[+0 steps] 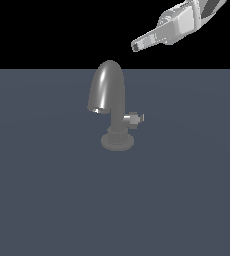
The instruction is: Turn on the faucet by rotating a designated handle.
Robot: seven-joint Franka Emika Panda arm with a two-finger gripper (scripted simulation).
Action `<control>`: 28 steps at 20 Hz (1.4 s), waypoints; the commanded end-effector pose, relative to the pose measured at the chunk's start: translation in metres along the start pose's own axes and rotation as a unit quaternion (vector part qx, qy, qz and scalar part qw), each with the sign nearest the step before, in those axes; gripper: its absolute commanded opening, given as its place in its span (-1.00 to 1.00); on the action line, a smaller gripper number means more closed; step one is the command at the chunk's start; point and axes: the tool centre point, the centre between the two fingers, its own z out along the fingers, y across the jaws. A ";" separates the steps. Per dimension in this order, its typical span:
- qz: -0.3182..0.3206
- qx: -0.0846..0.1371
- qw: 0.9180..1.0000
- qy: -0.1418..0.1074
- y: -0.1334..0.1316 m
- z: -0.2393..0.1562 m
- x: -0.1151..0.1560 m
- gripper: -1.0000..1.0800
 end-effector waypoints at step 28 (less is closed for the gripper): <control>0.256 0.133 0.919 -0.268 -0.008 0.047 0.161 -1.00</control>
